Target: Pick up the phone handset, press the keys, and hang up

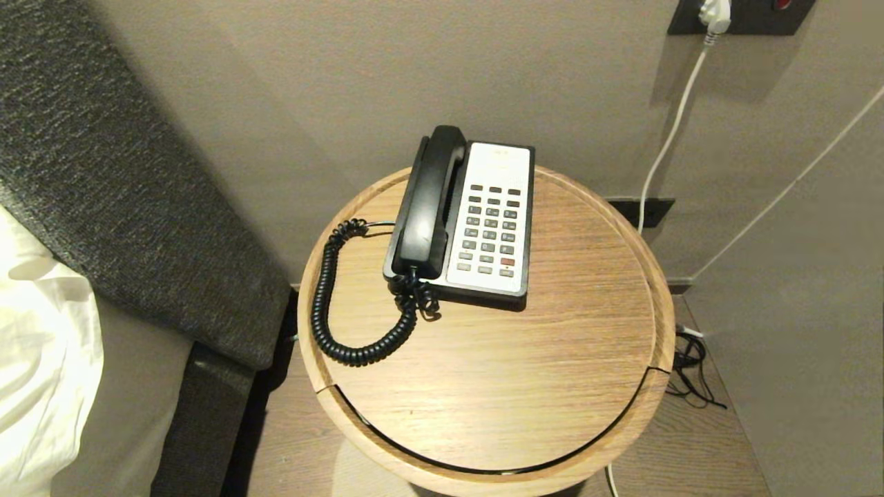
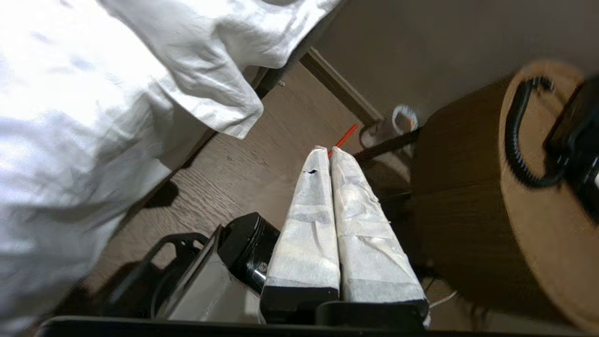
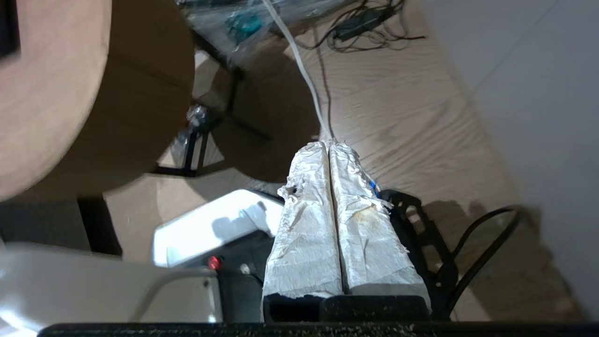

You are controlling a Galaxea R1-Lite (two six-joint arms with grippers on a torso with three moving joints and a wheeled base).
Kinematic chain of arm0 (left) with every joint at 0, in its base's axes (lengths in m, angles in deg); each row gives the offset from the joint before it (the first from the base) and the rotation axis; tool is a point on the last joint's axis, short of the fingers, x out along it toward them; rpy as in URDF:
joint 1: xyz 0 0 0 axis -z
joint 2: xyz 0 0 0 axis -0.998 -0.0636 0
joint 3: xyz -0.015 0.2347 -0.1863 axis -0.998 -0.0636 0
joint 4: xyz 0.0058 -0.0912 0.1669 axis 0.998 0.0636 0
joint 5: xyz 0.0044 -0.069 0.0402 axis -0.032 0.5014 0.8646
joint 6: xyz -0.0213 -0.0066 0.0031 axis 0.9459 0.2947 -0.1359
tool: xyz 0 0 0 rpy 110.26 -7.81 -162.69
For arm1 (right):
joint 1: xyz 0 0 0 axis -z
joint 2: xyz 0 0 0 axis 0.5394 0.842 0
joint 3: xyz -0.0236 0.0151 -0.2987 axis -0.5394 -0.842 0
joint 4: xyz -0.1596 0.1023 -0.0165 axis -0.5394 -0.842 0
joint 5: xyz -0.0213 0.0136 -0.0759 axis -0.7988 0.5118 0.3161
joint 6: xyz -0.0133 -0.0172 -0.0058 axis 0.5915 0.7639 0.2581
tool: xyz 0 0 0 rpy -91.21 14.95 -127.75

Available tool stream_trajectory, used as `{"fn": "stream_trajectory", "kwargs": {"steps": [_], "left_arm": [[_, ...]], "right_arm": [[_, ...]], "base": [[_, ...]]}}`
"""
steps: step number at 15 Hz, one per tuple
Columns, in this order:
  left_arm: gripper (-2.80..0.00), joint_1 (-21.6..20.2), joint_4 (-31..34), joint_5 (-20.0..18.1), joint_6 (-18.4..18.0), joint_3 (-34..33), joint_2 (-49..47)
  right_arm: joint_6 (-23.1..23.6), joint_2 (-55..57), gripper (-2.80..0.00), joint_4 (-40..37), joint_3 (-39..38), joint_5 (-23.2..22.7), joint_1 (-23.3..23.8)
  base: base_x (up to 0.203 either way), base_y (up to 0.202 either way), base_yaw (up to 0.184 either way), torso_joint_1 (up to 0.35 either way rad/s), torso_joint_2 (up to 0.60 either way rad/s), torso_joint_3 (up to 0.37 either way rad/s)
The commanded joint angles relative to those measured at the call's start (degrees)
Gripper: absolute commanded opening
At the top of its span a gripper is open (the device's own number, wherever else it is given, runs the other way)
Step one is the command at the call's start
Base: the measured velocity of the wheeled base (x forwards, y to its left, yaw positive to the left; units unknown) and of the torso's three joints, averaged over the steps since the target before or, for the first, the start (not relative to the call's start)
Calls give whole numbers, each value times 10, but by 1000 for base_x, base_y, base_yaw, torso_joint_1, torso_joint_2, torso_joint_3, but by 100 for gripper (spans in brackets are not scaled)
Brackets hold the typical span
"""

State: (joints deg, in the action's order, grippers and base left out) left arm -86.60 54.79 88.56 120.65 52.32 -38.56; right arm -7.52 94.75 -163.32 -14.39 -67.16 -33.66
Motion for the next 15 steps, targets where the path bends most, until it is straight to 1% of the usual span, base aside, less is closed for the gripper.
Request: {"fn": "stream_trajectory", "kwargs": {"steps": [1,2,3,4,5,6,8,9,10,11,12,13,14,15], "left_arm": [[-280,0,-30,-32,-80,-23,0],[-280,0,-77,-56,-124,-55,0],[-280,0,-130,-71,-161,-94,1],[-280,0,-193,-78,-195,-147,1],[-280,0,-270,-82,-225,-209,1],[-280,0,-359,-86,-252,-277,1],[-280,0,-526,-90,-293,-412,1],[-280,0,-597,-92,-319,-464,0],[-280,0,-637,-93,-344,-495,1],[-280,0,-642,-96,-366,-505,0],[-280,0,-619,-98,-378,-495,0],[-280,0,-580,-98,-383,-483,0],[-280,0,-547,-100,-386,-471,0],[-280,0,-513,-106,-382,-465,0]], "right_arm": [[27,-80,-280,3,-72,0,4],[40,-86,-280,31,-95,-2,5],[46,-87,-280,74,-124,-3,5],[53,-88,-280,140,-165,-3,5],[63,-88,-280,217,-219,-3,5],[74,-89,-280,299,-280,-2,6],[96,-89,-280,455,-406,-3,6],[110,-89,-280,516,-463,-4,5],[122,-89,-280,556,-507,-4,6],[133,-89,-280,586,-543,-4,5],[156,-89,-280,614,-565,-7,6],[196,-89,-280,644,-575,-16,5],[221,-89,-280,689,-593,-43,6],[230,-90,-280,737,-620,-59,6]], "base": [[0,0,0,0,0,0],[0,0,0,0,0,0],[0,0,0,0,0,0],[0,0,0,0,0,0],[0,0,0,0,0,0],[0,0,0,0,0,0],[0,0,0,0,0,0],[0,0,0,0,0,0],[0,0,0,0,0,0],[0,0,0,0,0,0],[0,0,0,0,0,0],[0,0,0,0,0,0],[0,0,0,0,0,0],[0,0,0,0,0,0]]}}
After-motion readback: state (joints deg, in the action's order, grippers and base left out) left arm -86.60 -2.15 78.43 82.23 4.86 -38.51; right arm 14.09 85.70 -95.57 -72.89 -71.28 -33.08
